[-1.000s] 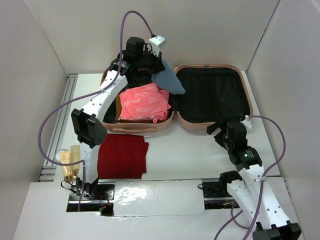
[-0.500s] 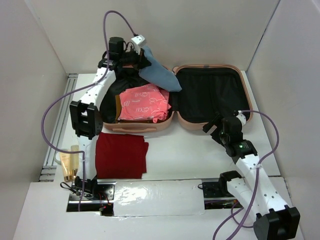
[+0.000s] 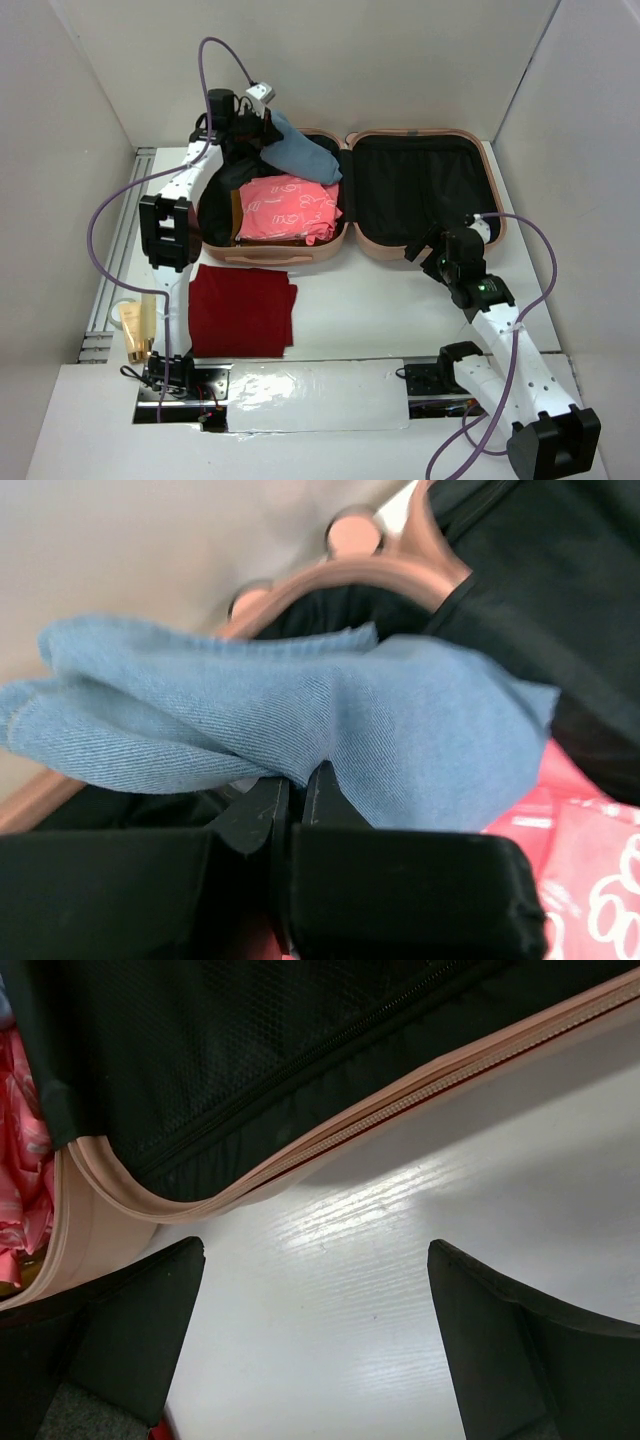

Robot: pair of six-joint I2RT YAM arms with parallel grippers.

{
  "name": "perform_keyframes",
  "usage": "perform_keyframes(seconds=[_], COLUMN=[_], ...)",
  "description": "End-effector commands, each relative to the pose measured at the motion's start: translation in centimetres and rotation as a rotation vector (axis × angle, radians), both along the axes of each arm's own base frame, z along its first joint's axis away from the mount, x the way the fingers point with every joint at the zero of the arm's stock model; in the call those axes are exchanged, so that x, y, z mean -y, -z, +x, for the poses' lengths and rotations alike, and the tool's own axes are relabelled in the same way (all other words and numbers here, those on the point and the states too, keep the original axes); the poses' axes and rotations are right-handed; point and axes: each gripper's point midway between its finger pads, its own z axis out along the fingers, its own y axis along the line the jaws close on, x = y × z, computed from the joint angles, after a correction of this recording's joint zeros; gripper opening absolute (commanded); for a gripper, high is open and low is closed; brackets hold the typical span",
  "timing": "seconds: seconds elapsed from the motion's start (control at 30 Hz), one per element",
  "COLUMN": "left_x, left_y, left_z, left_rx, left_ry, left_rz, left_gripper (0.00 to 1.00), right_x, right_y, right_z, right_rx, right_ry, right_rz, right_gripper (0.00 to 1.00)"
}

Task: Pack the luggage

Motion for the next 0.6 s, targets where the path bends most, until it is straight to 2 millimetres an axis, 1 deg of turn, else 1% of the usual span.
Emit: perform_keyframes(seconds=[0.0,0.03,0.1,0.13,0.2,0.23,0.27,0.3,0.37,0.43,0.47,0.5,0.53,0.57], left_x=[-0.5,-0.8,-2.4,-2.6,-4.6,-4.7,-5.6,-6.3,-6.5,-6.5,-6.6,-6.6,-6.3,-6.3], left_y=[0.7,1.1,3.7,4.3,5.2,5.2,6.0,6.1,6.9,7.6,8.3,8.2,9.5,9.3], left_z=[0.7,0.7,0.5,0.4,0.8,0.9,1.1,1.2,1.2,1.0,0.6,0.3,-0.3,-0.6], left_rx=[0.037,0.021,-0.053,-0.073,-0.104,-0.112,-0.125,-0.142,-0.172,-0.196,-0.216,-0.221,-0.249,-0.249], left_ry=[-0.041,-0.056,-0.108,-0.12,-0.181,-0.197,-0.211,-0.228,-0.238,-0.234,-0.233,-0.233,-0.217,-0.216], left_rz=[0.029,0.038,0.046,0.046,0.034,0.03,0.031,0.037,0.047,0.059,0.062,0.063,0.059,0.059], left_gripper=[0.0,0.0,0.0,0.0,0.0,0.0,0.0,0.0,0.0,0.0,0.0,0.0,0.0,0.0], right_x=[0.1,-0.1,0.0,0.0,0.0,0.0,0.0,0.0,0.2,0.2,0.4,0.4,0.4,0.4], right_y=[-2.8,-2.8,-2.7,-2.7,-2.7,-2.6,-2.6,-2.6,-2.1,-2.1,-2.1,-2.1,-2.1,-2.1], right_z=[1.7,1.6,1.6,1.6,1.6,1.5,1.5,1.5,1.4,1.4,1.4,1.4,1.4,1.4], right_rx=[0.086,0.085,0.085,0.085,0.085,0.076,0.076,0.076,0.058,0.058,0.059,0.059,0.059,0.059], right_ry=[-0.008,-0.017,-0.023,-0.023,-0.023,-0.023,-0.023,-0.028,-0.021,-0.021,-0.013,-0.013,-0.013,-0.013], right_rz=[-0.019,-0.014,-0.022,-0.022,-0.022,-0.024,-0.024,-0.031,-0.039,-0.039,-0.046,-0.046,-0.046,-0.046], right_gripper=[1.0,1.0,1.0,1.0,1.0,1.0,1.0,1.0,1.0,1.0,1.0,1.0,1.0,1.0])
